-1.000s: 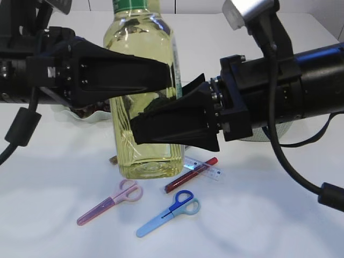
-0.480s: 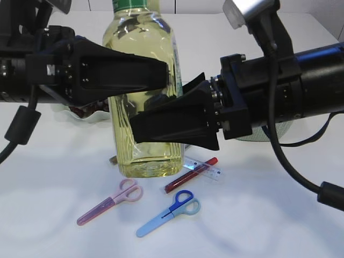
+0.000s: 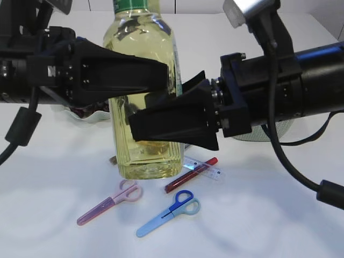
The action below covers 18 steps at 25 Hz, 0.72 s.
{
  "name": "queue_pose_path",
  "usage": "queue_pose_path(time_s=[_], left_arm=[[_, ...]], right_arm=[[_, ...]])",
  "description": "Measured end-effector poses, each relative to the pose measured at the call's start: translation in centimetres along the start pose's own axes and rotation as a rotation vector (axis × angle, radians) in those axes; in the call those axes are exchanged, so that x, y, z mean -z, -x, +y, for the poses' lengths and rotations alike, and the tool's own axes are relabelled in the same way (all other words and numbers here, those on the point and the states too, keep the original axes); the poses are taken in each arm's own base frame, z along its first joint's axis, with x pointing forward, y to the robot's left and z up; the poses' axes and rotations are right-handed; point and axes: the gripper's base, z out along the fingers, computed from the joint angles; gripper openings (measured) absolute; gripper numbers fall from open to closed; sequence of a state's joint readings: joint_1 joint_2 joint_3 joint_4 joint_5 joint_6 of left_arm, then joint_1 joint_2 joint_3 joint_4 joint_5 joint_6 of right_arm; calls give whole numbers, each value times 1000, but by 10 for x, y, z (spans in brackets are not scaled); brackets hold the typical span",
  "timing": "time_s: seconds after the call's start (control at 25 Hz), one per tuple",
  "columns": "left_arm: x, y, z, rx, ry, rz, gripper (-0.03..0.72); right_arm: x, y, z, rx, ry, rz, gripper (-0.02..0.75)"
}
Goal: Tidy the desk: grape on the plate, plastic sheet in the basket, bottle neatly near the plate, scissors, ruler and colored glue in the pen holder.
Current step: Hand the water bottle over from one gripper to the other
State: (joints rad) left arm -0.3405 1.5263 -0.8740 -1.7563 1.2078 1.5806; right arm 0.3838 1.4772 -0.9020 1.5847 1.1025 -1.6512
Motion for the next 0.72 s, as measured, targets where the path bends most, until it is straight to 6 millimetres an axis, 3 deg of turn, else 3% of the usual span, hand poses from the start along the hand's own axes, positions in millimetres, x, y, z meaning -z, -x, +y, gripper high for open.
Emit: queue_pose_path(time_s=[0.72], left_arm=[[-2,-1,2,-36,18,57,432]], right_arm=[[1,-6,-1,-68,-22,67,629]])
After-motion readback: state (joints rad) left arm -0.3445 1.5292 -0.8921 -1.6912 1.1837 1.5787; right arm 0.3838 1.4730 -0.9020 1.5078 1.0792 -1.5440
